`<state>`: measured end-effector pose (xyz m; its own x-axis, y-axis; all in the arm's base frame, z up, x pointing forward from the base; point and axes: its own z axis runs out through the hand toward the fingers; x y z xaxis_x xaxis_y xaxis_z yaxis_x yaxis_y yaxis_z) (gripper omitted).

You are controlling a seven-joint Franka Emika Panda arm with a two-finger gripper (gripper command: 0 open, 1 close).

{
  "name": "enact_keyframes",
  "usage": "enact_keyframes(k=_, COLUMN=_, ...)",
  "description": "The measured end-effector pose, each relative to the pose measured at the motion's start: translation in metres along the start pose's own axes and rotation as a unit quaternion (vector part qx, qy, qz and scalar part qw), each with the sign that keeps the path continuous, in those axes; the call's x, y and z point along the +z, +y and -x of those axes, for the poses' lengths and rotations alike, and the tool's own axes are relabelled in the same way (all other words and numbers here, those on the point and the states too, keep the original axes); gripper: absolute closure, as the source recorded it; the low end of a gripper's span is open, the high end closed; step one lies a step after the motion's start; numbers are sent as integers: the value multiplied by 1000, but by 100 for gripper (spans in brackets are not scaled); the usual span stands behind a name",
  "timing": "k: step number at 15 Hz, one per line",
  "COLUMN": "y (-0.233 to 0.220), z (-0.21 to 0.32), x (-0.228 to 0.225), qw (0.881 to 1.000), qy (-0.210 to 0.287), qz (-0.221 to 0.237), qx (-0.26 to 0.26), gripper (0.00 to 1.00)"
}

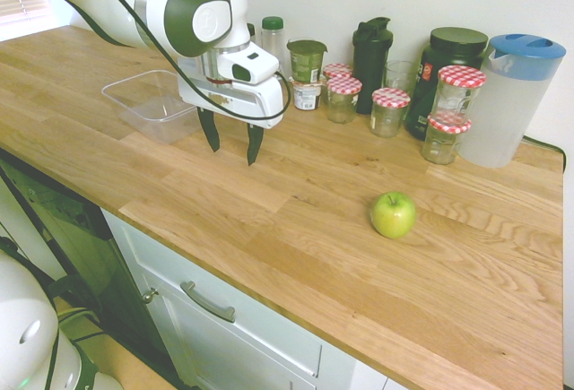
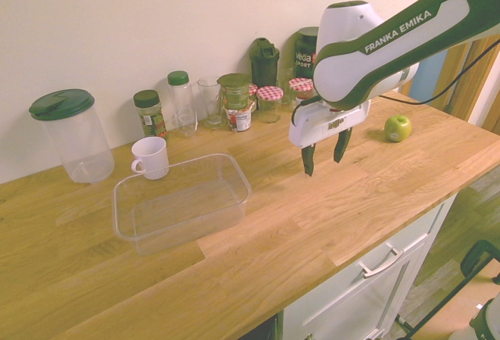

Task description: Put the apple into the container

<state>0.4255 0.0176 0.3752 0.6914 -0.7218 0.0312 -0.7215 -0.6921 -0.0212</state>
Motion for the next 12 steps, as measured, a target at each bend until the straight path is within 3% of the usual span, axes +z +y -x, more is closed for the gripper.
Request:
enact_keyframes(k=3, y=1, z=-7, x=-4, qw=1000, qy=4, qz=-3, qx=6, gripper=0)
enact_keyframes(k=6, y=18, z=-48, x=-36, qw=1000, qy=16, qz=-9, qx=20, gripper=0)
enact_keyframes(k=9, y=76, z=-117, x=-67, qw=999, qy=24, qz=-7, qx=45, gripper=0)
enact_keyframes(k=12, y=125, z=-174, x=-68, qw=997, qy=22, qz=8, qx=77, gripper=0)
